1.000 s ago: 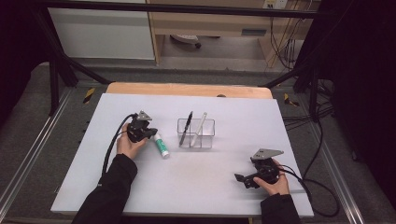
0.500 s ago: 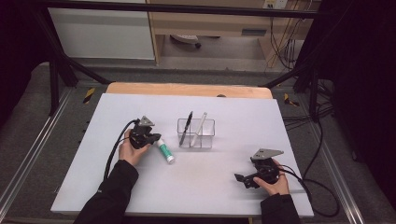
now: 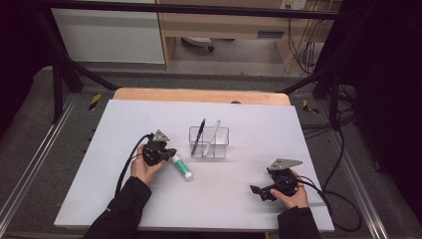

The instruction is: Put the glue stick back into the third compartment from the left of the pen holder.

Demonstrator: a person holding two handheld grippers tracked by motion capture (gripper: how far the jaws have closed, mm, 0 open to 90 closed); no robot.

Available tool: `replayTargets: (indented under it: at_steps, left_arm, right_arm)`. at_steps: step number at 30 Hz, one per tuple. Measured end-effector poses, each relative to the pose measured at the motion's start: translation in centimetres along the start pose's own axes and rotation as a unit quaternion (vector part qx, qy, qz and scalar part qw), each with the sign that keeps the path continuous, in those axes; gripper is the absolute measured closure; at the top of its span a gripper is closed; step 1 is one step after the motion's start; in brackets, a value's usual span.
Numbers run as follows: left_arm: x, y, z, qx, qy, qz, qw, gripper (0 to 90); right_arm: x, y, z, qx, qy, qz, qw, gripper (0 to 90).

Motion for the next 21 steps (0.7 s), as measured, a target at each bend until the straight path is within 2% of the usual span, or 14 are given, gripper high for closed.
replayTargets:
  at_steps: [7,12,16,21]
  left_arm:
    - [-0.1,1.4,0.1,-0.006,-0.001,0.005,1.0000,89.3]
    - [0.0,2.2,0.2,-0.002,-0.002,0.011,0.9999,89.3]
    - [-0.3,2.1,0.4,0.000,-0.009,0.012,0.9999,87.9]
    - [-1.7,1.3,0.5,0.006,-0.005,-0.001,1.0000,80.2]
  right_arm:
    - [0.0,0.0,0.0,-0.001,0.001,0.000,1.0000,0.6]
    - [-0.1,0.0,-0.1,0.001,0.002,0.000,1.0000,0.6]
    - [-0.1,0.0,-0.1,0.000,0.002,0.001,1.0000,0.5]
    - [-0.1,-0.1,-0.2,0.003,0.004,0.001,1.0000,0.6]
Point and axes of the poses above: each handheld gripper's, and its own axes: x roughly forward along the jaws, z roughly out of its underside, y roughly to its right, the point moved 7 cm from there along x, roughly forward along the jaws, and after that the axes turned 9 degrees about y, right-handed, at the moved point
